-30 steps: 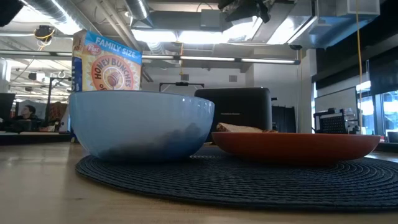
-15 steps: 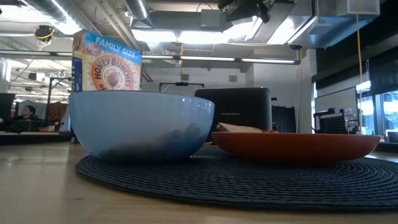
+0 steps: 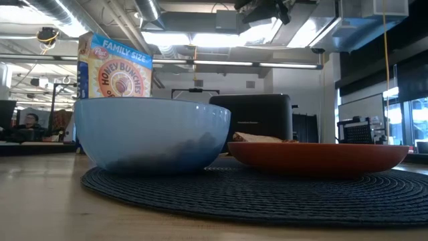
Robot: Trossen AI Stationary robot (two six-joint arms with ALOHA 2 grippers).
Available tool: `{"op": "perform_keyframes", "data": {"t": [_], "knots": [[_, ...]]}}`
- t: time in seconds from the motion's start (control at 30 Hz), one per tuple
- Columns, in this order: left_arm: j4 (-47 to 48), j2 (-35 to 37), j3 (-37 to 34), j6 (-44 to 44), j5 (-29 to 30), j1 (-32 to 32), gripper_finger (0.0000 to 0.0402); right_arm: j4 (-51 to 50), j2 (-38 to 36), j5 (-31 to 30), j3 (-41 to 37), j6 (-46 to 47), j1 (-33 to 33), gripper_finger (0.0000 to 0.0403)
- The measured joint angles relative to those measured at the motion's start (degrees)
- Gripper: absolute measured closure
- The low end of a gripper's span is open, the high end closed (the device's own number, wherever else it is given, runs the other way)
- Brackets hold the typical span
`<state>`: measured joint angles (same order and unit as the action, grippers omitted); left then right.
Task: Arrange a breakfast setting
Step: Put the red apple from the white bin onto the orange plate
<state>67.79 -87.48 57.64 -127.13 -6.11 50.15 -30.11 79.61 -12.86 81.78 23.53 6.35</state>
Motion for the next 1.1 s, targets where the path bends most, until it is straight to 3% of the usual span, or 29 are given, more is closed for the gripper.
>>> {"op": "perform_keyframes", "data": {"t": [0.13, 0.27, 0.37, 0.6, 0.93, 1.1], "knots": [[0.14, 0.0, -1.11, 1.71, -2.1, 0.01, 0.0088, 0.02, 0.0, 0.0, 0.0, -0.37, 0.0, 0.0196], [0.37, 0.0, -2.18, 8.38, -7.78, 0.13, 0.0088, 0.02, -0.01, 0.0, 0.0, -0.9, 0.04, 0.0196], [0.33, 0.02, -1.99, 15.66, -8.85, 0.16, 0.0088, 0.02, -0.01, 0.0, 0.0, -0.98, 0.04, 0.0196], [0.48, 0.06, 1.54, 26.4, -4.3, 0.11, 0.0088, 0.11, -0.01, 0.02, 0.0, -0.96, 0.04, 0.0196], [1.98, 0.07, 2.22, 59.95, -2.39, 0.11, 0.0088, 0.57, -0.02, -0.04, 0.02, -0.05, 0.04, 0.0196], [6.58, 0.07, 2.22, 68.64, 4.19, 0.14, 0.0088, 0.52, -0.02, 0.0, 0.02, 1.73, -0.01, 0.0196]]}}
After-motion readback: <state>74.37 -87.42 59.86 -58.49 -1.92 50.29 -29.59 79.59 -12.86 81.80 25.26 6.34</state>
